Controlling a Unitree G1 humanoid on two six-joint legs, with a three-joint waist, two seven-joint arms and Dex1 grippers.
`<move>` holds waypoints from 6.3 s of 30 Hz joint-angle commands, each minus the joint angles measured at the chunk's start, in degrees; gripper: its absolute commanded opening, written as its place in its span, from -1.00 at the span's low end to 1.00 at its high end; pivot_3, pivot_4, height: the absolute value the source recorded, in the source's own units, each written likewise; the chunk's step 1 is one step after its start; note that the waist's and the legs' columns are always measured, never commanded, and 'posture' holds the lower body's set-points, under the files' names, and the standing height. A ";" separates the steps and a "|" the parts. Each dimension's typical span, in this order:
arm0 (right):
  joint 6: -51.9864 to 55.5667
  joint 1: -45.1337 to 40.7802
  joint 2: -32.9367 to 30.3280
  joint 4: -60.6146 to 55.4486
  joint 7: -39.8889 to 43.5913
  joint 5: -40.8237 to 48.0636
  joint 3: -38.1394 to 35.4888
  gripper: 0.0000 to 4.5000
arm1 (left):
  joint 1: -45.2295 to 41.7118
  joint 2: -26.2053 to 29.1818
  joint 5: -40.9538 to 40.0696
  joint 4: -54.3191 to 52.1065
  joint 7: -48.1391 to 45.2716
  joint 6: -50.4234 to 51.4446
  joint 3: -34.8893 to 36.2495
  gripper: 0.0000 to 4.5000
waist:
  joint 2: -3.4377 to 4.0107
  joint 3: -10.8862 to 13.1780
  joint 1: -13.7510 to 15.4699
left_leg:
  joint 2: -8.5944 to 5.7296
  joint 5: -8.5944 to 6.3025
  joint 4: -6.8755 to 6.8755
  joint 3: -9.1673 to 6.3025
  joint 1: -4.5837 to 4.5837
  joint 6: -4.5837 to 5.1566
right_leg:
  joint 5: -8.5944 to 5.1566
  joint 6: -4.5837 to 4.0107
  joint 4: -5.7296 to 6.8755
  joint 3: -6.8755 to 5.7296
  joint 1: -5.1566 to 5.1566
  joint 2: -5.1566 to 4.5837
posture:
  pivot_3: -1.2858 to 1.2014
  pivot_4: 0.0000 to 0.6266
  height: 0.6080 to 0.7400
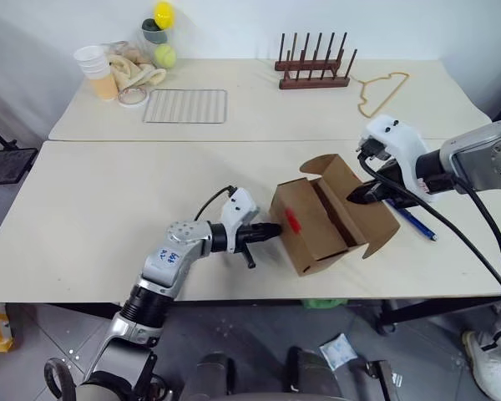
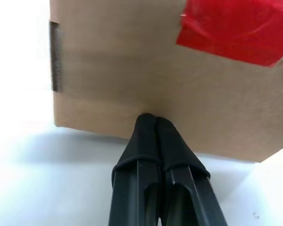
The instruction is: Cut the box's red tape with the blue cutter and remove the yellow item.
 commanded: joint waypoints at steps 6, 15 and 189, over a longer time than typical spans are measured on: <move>0.22 0.39 0.55 -1.69 -0.64 -1.50 -0.57 -0.99 | -0.82 5.04 -3.22 -3.27 -5.73 -7.27 4.69 -1.00 | 0.00 0.00 -0.02 | 0.00 0.00 -0.01 0.00 -0.01 0.00 | 0.00 0.00 0.00 0.00 -0.03 0.00 | 0.03 -0.52 1.00; -0.25 0.60 0.17 -2.32 -1.13 -3.84 -0.25 -0.99 | -6.51 9.50 -16.20 -11.13 -15.87 0.94 7.10 -1.00 | 0.00 0.00 0.00 | -0.03 0.01 0.12 0.08 -0.62 0.02 | 0.03 -0.04 0.22 0.02 -0.75 -0.01 | 0.03 -0.52 1.00; -72.38 63.21 2.83 -8.69 40.72 1.07 -55.49 1.00 | -19.24 29.11 -17.66 -21.22 -11.04 34.88 -3.60 0.99 | -0.29 -0.26 -0.03 | 0.11 -0.13 0.01 0.12 0.61 0.20 | 0.15 -0.01 0.09 0.19 0.34 0.06 | 0.03 -0.52 1.00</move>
